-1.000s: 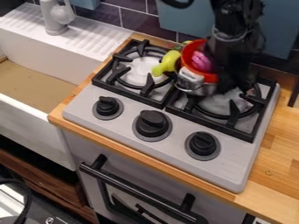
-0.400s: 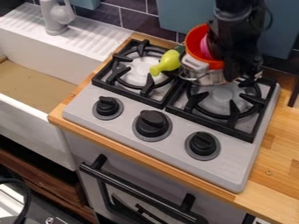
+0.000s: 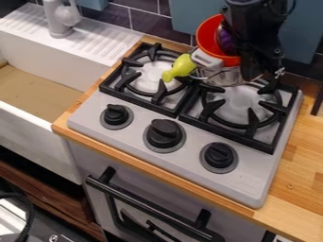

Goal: Llevar la olla roja al quemador izquierdo

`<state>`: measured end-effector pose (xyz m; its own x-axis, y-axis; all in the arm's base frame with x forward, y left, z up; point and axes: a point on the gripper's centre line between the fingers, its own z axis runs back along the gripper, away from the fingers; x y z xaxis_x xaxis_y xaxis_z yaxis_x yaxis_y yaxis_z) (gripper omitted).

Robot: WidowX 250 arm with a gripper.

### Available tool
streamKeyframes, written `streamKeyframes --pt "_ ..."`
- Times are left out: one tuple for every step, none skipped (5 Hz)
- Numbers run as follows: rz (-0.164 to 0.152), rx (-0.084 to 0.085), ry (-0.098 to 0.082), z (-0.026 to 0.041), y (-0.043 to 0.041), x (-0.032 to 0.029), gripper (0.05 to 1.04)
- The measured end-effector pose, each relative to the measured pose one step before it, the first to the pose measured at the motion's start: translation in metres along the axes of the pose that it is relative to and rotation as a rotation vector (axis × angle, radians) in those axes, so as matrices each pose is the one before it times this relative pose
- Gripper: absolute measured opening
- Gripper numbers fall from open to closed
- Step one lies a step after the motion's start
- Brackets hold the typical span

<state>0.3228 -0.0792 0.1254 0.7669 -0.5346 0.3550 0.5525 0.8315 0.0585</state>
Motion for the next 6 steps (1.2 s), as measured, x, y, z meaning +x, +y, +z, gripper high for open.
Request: streamKeyframes --pt "0.0108 -0.0034 -0.0102 0.00724 0.01320 -0.01426 0.077" --pt "-0.0217 -0.0038 -0.0027 0.00415 0.01534 -0.01619 0.077" --pt "-0.0233 0.0191 -0.0186 0.00946 0.01737 -0.01414 0.077" --pt "0.0098 0.0148 -0.0209 0.00671 0.01946 -0.01141 0.077" --pt "0.0144 -0.0116 -0.0296 0.01388 0.02139 -0.00933 0.077" --pt "-0.0207 0.0143 0.0061 0.00291 0.01136 -0.01282 0.077"
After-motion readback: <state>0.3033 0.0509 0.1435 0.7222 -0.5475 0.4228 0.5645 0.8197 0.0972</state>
